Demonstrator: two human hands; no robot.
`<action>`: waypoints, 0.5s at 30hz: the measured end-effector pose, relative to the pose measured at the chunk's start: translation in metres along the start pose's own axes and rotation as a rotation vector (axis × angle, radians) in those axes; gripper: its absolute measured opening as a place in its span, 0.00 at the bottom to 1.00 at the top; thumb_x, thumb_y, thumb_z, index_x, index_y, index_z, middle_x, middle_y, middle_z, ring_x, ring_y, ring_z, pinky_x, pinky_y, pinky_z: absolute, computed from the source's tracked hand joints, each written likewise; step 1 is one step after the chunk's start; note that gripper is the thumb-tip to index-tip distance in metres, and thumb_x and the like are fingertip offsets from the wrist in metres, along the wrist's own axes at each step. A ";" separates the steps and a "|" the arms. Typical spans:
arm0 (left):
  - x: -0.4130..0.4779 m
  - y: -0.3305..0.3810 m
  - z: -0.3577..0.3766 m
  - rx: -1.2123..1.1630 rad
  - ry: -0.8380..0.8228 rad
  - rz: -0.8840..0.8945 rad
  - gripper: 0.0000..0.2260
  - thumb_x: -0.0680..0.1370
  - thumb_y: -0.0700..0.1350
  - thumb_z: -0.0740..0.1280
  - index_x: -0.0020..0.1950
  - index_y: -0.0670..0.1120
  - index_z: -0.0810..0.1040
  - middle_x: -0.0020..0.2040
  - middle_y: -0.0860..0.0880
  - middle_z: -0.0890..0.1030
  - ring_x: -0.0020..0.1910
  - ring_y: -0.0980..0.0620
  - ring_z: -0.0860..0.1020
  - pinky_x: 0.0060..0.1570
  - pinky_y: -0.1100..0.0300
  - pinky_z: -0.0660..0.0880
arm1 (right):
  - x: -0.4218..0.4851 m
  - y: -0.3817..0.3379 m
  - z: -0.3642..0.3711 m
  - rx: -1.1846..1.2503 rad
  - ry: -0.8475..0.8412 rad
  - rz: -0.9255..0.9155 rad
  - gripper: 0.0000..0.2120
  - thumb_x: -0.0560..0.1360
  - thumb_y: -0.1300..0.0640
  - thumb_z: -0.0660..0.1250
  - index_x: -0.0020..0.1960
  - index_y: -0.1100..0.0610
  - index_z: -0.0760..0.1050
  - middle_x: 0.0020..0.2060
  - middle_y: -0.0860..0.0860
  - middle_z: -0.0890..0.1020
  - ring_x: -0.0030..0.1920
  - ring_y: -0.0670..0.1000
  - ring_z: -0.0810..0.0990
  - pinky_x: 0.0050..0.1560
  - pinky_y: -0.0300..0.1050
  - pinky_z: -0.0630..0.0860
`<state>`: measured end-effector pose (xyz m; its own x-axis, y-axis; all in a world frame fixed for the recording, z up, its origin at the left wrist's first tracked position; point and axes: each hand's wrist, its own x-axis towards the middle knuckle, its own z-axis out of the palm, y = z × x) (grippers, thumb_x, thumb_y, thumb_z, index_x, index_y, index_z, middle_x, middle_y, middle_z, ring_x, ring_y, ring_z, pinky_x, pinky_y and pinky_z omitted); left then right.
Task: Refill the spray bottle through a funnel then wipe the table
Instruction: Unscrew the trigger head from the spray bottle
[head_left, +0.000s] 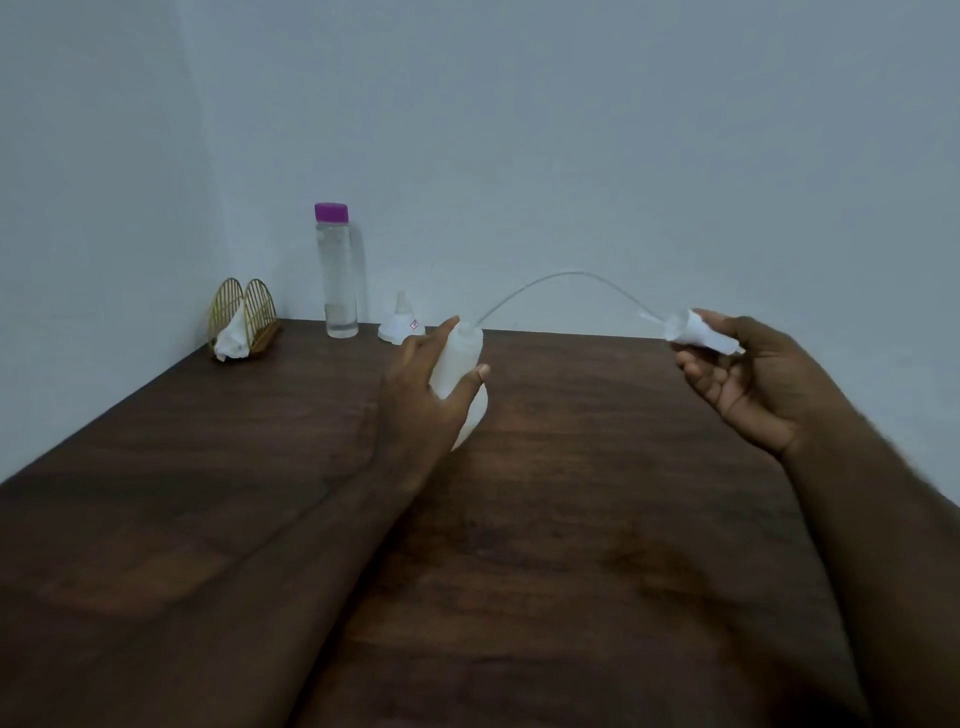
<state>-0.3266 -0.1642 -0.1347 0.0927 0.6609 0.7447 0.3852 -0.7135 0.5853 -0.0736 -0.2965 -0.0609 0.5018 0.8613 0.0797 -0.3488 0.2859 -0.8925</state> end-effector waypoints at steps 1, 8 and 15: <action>0.000 0.001 0.000 -0.009 -0.002 0.001 0.25 0.73 0.52 0.72 0.69 0.47 0.73 0.62 0.47 0.77 0.59 0.56 0.73 0.58 0.63 0.67 | -0.002 -0.006 -0.001 0.000 0.006 -0.032 0.09 0.79 0.59 0.62 0.54 0.61 0.78 0.38 0.56 0.85 0.32 0.49 0.83 0.34 0.37 0.80; -0.008 0.015 -0.002 -0.086 -0.054 -0.043 0.15 0.73 0.53 0.72 0.55 0.46 0.79 0.44 0.54 0.80 0.44 0.56 0.77 0.43 0.64 0.74 | -0.013 -0.019 -0.016 -0.009 0.073 -0.211 0.19 0.80 0.61 0.61 0.71 0.56 0.70 0.51 0.58 0.80 0.38 0.52 0.83 0.40 0.41 0.81; -0.015 0.029 0.000 -0.080 -0.119 -0.079 0.21 0.74 0.52 0.72 0.64 0.46 0.76 0.51 0.59 0.74 0.48 0.62 0.72 0.41 0.84 0.63 | -0.018 0.002 -0.044 -0.143 0.131 -0.290 0.11 0.79 0.67 0.63 0.61 0.63 0.73 0.55 0.59 0.81 0.53 0.60 0.84 0.53 0.52 0.82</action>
<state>-0.3171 -0.1953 -0.1290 0.1753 0.7350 0.6550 0.3219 -0.6715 0.6674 -0.0486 -0.3299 -0.0837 0.6643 0.6888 0.2902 -0.0669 0.4414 -0.8948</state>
